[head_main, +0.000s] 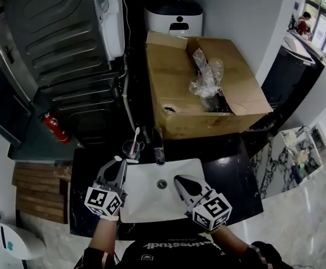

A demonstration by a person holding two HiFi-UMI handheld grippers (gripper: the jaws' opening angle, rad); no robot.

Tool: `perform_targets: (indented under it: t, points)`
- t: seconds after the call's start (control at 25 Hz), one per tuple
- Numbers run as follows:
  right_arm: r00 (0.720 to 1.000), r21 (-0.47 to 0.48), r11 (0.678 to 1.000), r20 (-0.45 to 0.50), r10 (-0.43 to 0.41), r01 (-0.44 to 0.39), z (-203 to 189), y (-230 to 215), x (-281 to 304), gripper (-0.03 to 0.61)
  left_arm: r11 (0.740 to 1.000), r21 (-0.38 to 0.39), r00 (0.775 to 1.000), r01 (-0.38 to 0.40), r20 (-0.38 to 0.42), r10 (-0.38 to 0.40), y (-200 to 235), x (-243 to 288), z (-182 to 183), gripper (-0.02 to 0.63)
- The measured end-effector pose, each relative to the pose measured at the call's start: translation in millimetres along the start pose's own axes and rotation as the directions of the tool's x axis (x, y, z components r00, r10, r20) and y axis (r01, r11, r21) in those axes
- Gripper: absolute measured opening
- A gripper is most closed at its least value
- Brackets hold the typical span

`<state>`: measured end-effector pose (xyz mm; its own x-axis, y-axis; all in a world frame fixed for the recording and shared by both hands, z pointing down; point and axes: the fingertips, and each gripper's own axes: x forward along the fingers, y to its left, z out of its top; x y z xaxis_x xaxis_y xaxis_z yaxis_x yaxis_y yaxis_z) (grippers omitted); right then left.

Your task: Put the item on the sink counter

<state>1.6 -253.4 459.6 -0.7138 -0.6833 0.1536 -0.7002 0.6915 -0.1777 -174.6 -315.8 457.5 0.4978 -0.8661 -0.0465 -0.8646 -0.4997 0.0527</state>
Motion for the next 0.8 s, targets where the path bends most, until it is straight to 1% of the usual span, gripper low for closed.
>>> perform_targets:
  t: [0.16, 0.32, 0.48, 0.6, 0.8]
  points:
    - [1.0, 0.008, 1.0, -0.014, 0.022, -0.022, -5.7, 3.7, 6.0, 0.037, 0.999, -0.015, 0.999, -0.051, 0.019, 0.051, 21.9, 10.1, -12.2, 0.028]
    - [0.999, 0.011, 1.0, -0.023, 0.023, -0.022, -10.5, 4.1, 7.6, 0.037, 0.995, -0.007, 0.994, -0.101, 0.036, 0.101, 44.7, 23.8, -17.3, 0.028]
    - [0.999, 0.015, 1.0, -0.034, 0.02, -0.019, -12.9, 4.5, 6.8, 0.037, 0.992, 0.007, 0.992, -0.123, 0.041, 0.123, 62.1, 37.8, -20.0, 0.028]
    - [0.999, 0.021, 1.0, -0.041, 0.009, -0.008, -15.7, 2.6, 4.7, 0.037, 0.992, 0.008, 0.992, -0.126, 0.02, 0.126, 71.1, 48.7, -31.3, 0.028]
    - [0.999, 0.026, 1.0, -0.047, -0.008, 0.009, -17.3, 0.8, 2.8, 0.038, 0.993, 0.01, 0.992, -0.12, -0.037, 0.121, 81.9, 62.1, -57.2, 0.028]
